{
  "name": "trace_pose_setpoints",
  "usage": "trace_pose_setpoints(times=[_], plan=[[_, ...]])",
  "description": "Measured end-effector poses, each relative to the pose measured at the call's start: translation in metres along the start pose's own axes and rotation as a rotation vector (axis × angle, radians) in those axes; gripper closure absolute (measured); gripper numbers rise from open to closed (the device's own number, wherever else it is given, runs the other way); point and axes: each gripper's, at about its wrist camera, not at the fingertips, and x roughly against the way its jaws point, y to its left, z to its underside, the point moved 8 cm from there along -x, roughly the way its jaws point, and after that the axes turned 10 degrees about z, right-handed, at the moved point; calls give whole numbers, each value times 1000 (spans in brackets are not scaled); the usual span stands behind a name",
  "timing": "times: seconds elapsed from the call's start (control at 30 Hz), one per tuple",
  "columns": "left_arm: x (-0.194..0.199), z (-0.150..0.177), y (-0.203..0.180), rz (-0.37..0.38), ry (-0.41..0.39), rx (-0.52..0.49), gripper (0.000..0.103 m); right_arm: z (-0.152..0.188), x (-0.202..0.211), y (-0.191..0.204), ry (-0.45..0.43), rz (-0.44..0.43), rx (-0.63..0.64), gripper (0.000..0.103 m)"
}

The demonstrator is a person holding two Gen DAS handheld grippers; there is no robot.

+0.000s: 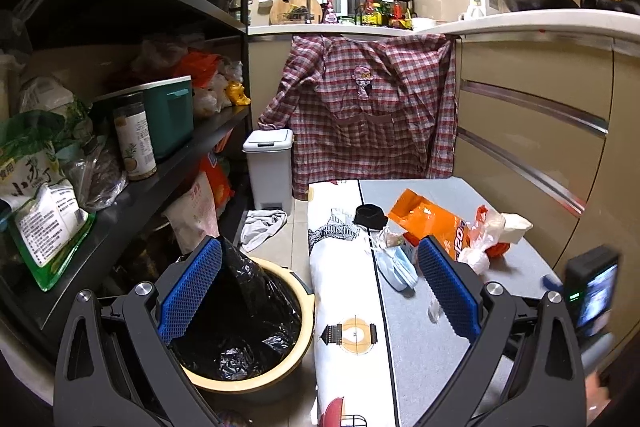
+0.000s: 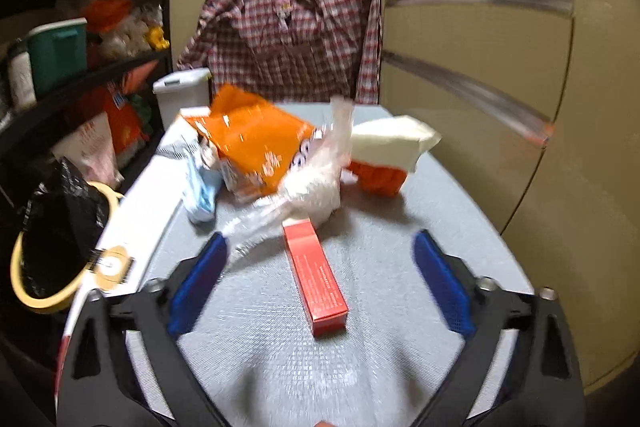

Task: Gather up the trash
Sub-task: 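Grasp the red box with the right gripper, then grasp the clear plastic bag with the left gripper while the right gripper holds the red box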

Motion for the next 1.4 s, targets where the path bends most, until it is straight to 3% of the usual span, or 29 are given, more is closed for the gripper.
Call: trace_pose_setpoints(times=[0.1, 0.2, 0.4, 0.47, 0.5, 0.57, 0.73, 1.03, 1.2, 1.3, 1.4], plan=[[-3, 0, 3, 8, 7, 18, 8, 8, -20, 3, 28, 15, 19, 27], [-6, 1, 5, 17, 19, 39, 8, 13, -41, 3, 116, -10, -2, 33], [-10, 2, 10, 17, 29, 64, 8, 20, -55, -1, 194, -38, -38, 31], [-11, 2, 10, 15, 31, 59, 8, 21, -57, 4, 207, -57, -33, 44], [-11, 3, 10, 13, 32, 55, 8, 21, -56, 6, 209, -83, -33, 66], [-11, 4, 10, 4, 31, 43, 8, 21, -54, 8, 199, -96, -30, 76], [-11, 3, 9, -23, 11, 22, 8, 16, -35, 1, 127, -33, -2, 77], [-15, -2, -21, 13, -11, -47, 8, -9, 27, -17, 66, -124, -90, 77], [-19, -2, -28, 52, -8, -4, 8, -11, 37, -10, 44, -113, 1, 78], [-27, 3, -34, 52, 13, -1, 8, 16, 16, 1, 177, -53, 161, 78], [-32, 10, -36, 41, 35, -24, 8, 36, -1, -3, 314, -120, 69, 78]])
